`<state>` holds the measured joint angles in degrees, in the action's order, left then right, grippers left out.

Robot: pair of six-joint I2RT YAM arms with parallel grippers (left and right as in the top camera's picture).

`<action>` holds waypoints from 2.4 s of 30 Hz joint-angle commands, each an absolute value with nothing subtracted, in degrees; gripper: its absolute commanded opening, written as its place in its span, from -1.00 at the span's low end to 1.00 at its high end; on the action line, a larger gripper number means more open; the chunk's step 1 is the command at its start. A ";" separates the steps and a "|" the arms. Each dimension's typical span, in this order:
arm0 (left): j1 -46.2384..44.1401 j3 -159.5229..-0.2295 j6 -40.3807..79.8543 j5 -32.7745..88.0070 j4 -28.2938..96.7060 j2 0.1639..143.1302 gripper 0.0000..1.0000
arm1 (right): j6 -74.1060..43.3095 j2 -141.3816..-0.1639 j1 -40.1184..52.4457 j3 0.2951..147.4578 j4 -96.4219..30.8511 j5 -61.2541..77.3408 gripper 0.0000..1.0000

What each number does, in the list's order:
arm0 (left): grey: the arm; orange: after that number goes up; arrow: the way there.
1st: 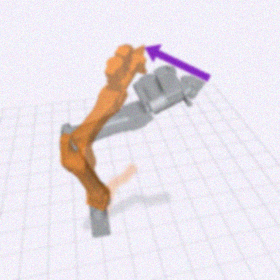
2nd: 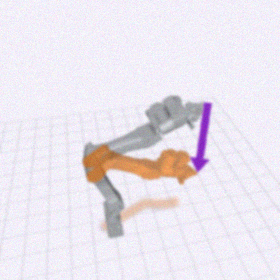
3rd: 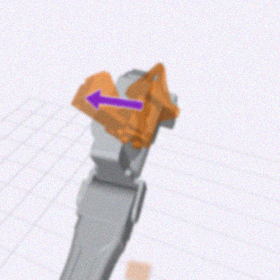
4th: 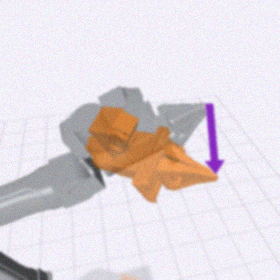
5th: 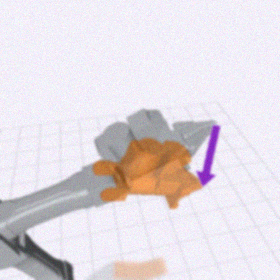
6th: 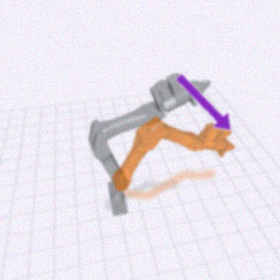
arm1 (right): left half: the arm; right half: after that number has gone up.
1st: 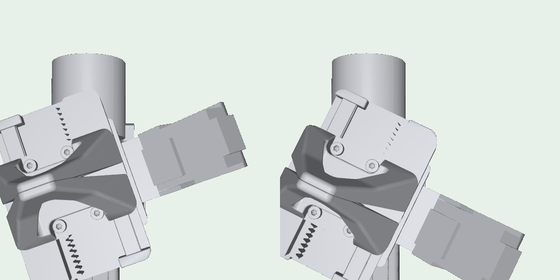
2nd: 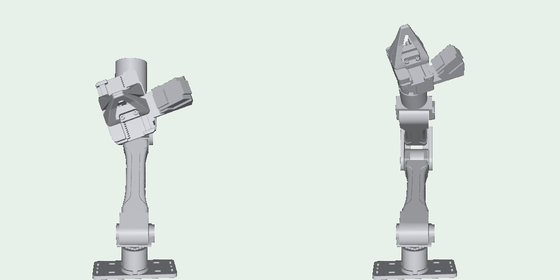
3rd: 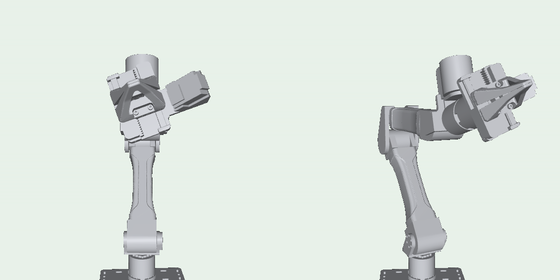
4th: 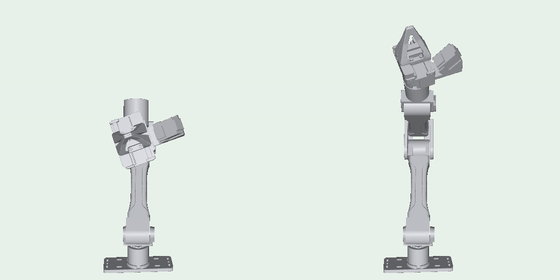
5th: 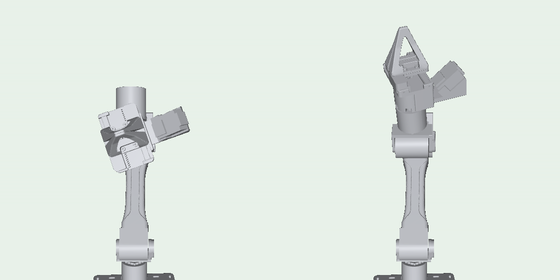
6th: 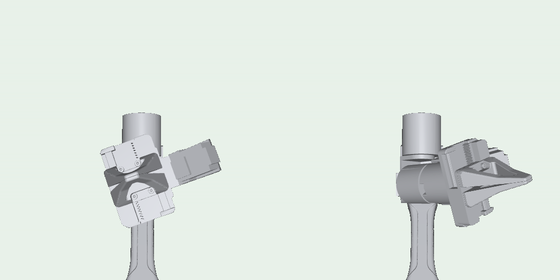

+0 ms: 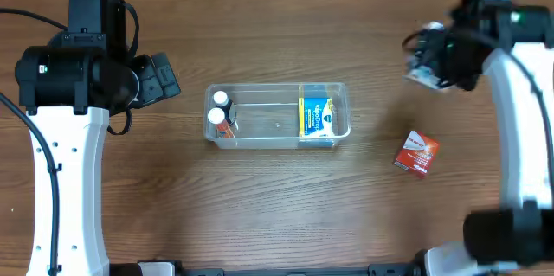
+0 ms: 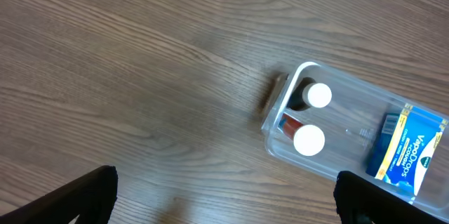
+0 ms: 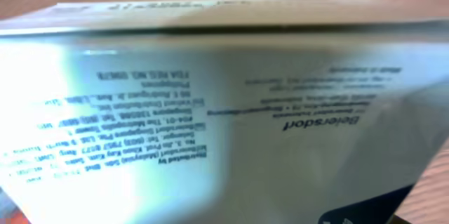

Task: Pack container
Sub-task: 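Place the white box upright in the container beside the lozenge box, then grasp the red box with the right gripper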

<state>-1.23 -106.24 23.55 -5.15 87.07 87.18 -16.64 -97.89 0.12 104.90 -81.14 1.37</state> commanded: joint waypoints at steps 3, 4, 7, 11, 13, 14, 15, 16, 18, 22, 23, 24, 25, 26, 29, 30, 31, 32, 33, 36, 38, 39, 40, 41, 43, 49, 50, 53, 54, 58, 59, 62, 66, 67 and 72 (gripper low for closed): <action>-1.15 -106.10 22.26 -4.86 86.98 87.15 1.00 | -22.22 -92.38 22.17 105.45 -81.06 1.58 0.54; -1.15 -106.10 22.26 -4.86 86.98 87.15 1.00 | -22.98 -92.86 24.45 104.86 -80.25 1.65 0.54; -1.15 -106.10 22.26 -4.84 86.98 87.15 1.00 | -27.14 -96.99 34.13 100.71 -72.14 1.63 0.54; -1.15 -106.10 22.26 -4.84 87.09 87.15 1.00 | -29.39 -105.60 39.40 100.42 -66.28 1.39 0.54; -1.15 -106.10 22.24 -4.84 87.22 87.15 1.00 | -32.01 -110.50 39.68 100.42 -66.26 1.17 0.54; -1.15 -106.10 22.24 -4.84 87.22 87.15 1.00 | -32.86 -111.87 39.62 100.42 -66.28 0.91 0.54; -1.15 -106.10 22.24 -4.86 87.20 87.15 1.00 | -33.28 -113.34 39.62 100.42 -66.00 0.51 0.54; -1.15 -106.10 22.24 -4.86 87.20 87.15 1.00 | -33.28 -114.15 39.62 100.42 -65.65 0.51 0.54; -1.15 -106.10 22.24 -4.84 87.22 87.15 1.00 | -33.32 -115.55 39.62 100.18 -65.47 -0.34 0.54; -1.15 -106.10 22.24 -4.84 87.46 87.15 1.00 | -33.50 -116.84 39.62 97.38 -62.46 -1.39 0.55; -1.15 -106.10 22.24 -4.86 87.61 87.15 1.00 | -33.50 -117.27 39.62 97.38 -62.41 -1.39 0.56; -1.15 -106.10 22.24 -4.86 87.70 87.15 1.00 | -33.50 -117.67 39.62 97.38 -62.48 -1.32 0.56; -1.15 -106.10 22.26 -4.86 87.74 87.15 1.00 | -33.47 -118.19 39.62 97.38 -62.70 -1.19 0.59; -1.15 -106.10 22.24 -4.86 87.72 87.15 1.00 | -33.47 -118.52 39.62 97.38 -62.96 -1.19 0.66; -1.15 -106.10 22.26 -4.86 87.70 87.15 1.00 | -33.23 -118.65 39.62 97.38 -63.29 -1.19 0.83; -1.15 -106.10 22.26 -4.86 87.70 87.15 1.00 | -33.23 -118.65 39.62 97.38 -63.31 -1.23 0.85; -1.15 -106.10 22.24 -4.86 87.70 87.15 1.00 | -33.23 -118.63 39.62 97.38 -63.26 -1.28 0.85; -1.15 -106.10 22.24 -4.86 87.70 87.15 1.00 | -33.23 -118.63 39.62 97.49 -63.33 -1.39 0.85; -1.15 -106.10 22.24 -4.86 87.77 87.15 1.00 | -33.23 -118.28 39.55 97.58 -63.48 -1.43 0.85; -1.15 -106.10 22.22 -4.89 88.05 87.15 1.00 | -33.28 -113.03 38.20 99.50 -66.08 -2.74 0.86; -1.15 -106.10 22.22 -4.89 88.12 87.15 1.00 | -36.18 -105.56 35.03 102.85 -70.67 -8.23 0.90; -1.15 -106.10 22.22 -4.89 88.25 87.15 1.00 | -37.67 -101.67 32.47 103.53 -72.40 -9.63 0.95; -1.15 -106.10 22.20 -4.89 88.36 87.15 1.00 | -38.24 -97.14 28.47 103.57 -73.97 -9.87 0.99; -1.15 -106.10 22.20 -4.89 88.44 87.15 1.00 | -38.19 -93.84 24.27 103.53 -75.90 -9.87 1.00; -1.15 -106.10 22.22 -4.89 88.44 87.15 1.00 | -37.06 -88.55 11.42 103.44 -82.48 -9.37 1.00; -1.15 -106.10 22.24 -4.86 88.27 87.15 1.00 | -21.10 -88.25 -7.51 88.71 -82.30 -1.21 1.00; -1.15 -106.10 22.26 -4.86 88.27 87.15 1.00 | -17.65 -88.44 -8.16 83.26 -78.56 0.93 1.00; -1.15 -106.10 22.24 -4.89 88.36 87.15 1.00 | -17.50 -89.38 -8.49 71.50 -69.34 1.19 1.00; -1.15 -106.10 22.24 -4.89 88.40 87.15 1.00 | -17.26 -89.71 -8.49 65.80 -63.42 1.45 1.00; -1.15 -106.10 22.26 -4.86 88.33 87.15 1.00 | -16.69 -89.71 -8.49 56.27 -53.93 1.48 1.00; -1.15 -106.10 22.26 -4.86 88.31 87.15 1.00 | -16.21 -89.71 -8.49 54.76 -52.21 1.41 1.00; -1.15 -106.10 22.24 -4.86 88.36 87.15 1.00 | -16.23 -89.71 -8.49 50.33 -46.24 1.41 1.00; -1.15 -106.10 22.24 -4.89 88.36 87.15 1.00 | -16.25 -89.73 -8.49 48.84 -42.98 1.41 0.99; -1.15 -106.10 22.24 -4.89 88.36 87.15 1.00 | -16.23 -89.73 -8.49 48.80 -42.68 1.39 0.96; -1.15 -106.10 22.24 -4.86 88.38 87.15 1.00 | -16.47 -89.82 -8.49 46.98 -41.39 0.08 0.90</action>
<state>-1.23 -106.10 23.55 -4.95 88.36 87.18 -16.45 -90.30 -8.27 48.88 -42.44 1.06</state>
